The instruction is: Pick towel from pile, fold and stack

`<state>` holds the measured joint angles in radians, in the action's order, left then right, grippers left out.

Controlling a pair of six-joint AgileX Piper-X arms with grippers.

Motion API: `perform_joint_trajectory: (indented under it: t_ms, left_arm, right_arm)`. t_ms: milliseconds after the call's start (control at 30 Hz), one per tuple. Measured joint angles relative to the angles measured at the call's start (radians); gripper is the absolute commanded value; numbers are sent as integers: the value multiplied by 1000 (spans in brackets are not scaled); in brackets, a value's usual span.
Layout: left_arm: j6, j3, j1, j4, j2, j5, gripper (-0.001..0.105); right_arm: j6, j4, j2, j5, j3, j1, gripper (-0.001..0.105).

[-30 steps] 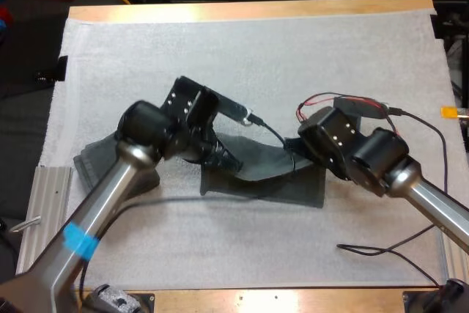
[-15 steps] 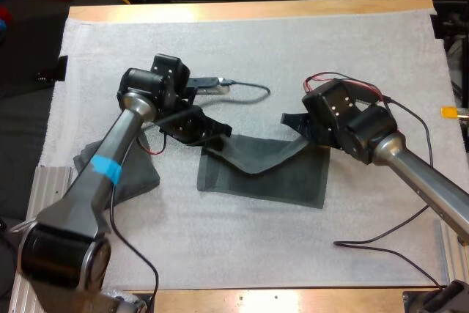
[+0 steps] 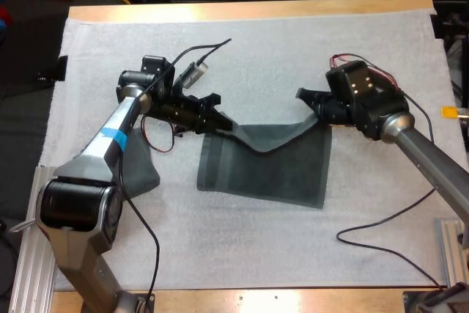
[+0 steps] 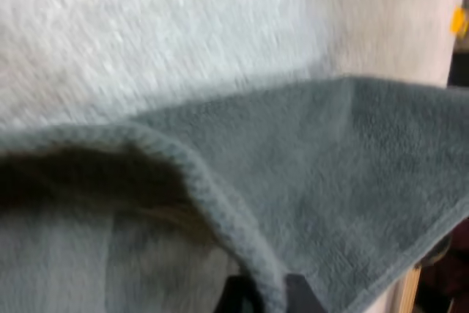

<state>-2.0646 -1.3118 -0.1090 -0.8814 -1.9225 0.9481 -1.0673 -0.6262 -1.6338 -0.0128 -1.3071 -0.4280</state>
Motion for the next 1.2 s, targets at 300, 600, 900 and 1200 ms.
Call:
perform_joint_trajectory:
  t_ms: [300,600,900,1200]
  left_arm:
    - [-84,0,50,158,-3,-20,3]
    - [-110,0,50,245,-3,-22,72]
    - [-129,-10,50,282,-3,52,64]
    - [-124,-56,50,284,13,145,64]
  right_arm:
    - [3,102,-60,-79,0,29,1]
    - [3,193,-73,-95,0,33,21]
    - [5,288,-73,-98,0,33,72]
    - [-43,290,-69,-117,0,33,72]
